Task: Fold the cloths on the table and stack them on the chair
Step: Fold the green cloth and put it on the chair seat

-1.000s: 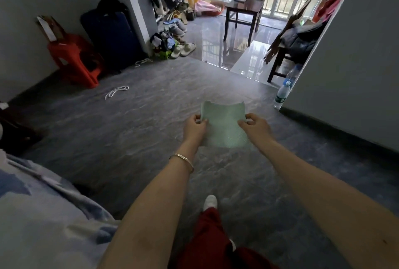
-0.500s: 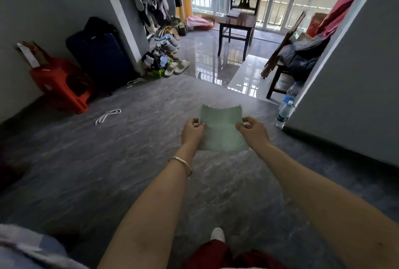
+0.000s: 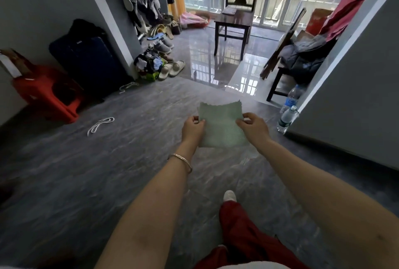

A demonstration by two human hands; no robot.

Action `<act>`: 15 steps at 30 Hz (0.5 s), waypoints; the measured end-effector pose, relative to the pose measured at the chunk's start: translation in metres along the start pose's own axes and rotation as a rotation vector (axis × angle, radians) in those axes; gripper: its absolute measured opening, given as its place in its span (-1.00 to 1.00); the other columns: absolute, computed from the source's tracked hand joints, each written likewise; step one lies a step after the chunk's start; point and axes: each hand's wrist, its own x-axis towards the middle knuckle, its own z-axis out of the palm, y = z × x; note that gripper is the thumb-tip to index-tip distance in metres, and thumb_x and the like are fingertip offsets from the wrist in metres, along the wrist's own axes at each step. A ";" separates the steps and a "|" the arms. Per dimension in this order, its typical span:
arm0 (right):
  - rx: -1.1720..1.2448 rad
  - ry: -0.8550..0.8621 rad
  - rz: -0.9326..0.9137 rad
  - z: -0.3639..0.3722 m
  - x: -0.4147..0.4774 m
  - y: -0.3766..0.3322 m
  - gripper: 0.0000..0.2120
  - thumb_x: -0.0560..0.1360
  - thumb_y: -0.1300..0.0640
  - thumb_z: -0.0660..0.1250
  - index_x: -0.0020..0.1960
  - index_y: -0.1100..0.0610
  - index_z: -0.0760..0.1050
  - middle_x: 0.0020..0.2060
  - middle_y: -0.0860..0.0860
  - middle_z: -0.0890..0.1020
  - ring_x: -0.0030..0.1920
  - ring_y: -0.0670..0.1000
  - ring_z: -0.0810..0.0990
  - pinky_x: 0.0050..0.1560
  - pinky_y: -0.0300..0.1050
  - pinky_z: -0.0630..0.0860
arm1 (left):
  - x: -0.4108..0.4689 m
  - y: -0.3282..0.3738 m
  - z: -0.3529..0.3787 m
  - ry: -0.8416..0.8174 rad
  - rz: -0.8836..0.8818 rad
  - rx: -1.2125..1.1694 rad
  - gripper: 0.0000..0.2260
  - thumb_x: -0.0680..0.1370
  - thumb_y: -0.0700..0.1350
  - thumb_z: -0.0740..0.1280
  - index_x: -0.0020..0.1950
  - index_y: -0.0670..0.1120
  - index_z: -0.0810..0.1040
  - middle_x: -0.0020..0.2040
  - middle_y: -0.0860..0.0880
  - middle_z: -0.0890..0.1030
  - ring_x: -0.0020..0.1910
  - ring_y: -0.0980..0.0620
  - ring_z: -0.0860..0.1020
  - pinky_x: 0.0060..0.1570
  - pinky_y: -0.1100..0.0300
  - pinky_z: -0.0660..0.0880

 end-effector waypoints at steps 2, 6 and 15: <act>0.000 -0.002 -0.004 0.000 0.021 -0.005 -0.78 0.52 0.07 0.30 0.13 0.09 0.52 0.02 0.07 0.65 -0.09 0.05 0.57 0.00 -0.04 0.51 | 0.019 0.008 0.005 0.000 -0.004 -0.010 -0.80 0.51 -0.18 0.29 0.10 -0.23 0.54 0.08 -0.23 0.61 -0.05 -0.09 0.54 0.04 0.05 0.49; -0.032 -0.019 -0.019 -0.005 0.069 -0.018 -0.77 0.53 0.06 0.28 0.16 0.09 0.51 0.02 0.06 0.64 -0.08 0.04 0.55 -0.07 -0.12 0.45 | 0.057 0.029 0.020 -0.006 -0.012 -0.016 -0.79 0.51 -0.17 0.28 0.11 -0.23 0.54 0.08 -0.22 0.61 -0.04 -0.10 0.55 0.00 0.09 0.48; -0.048 -0.032 -0.028 -0.011 0.176 -0.049 -0.75 0.52 0.05 0.28 0.16 0.10 0.52 0.02 0.08 0.65 -0.04 0.05 0.57 -0.06 -0.11 0.46 | 0.147 0.084 0.048 0.006 -0.006 0.028 -0.76 0.52 -0.15 0.29 0.13 -0.22 0.54 0.11 -0.20 0.60 0.10 -0.16 0.56 0.07 0.06 0.48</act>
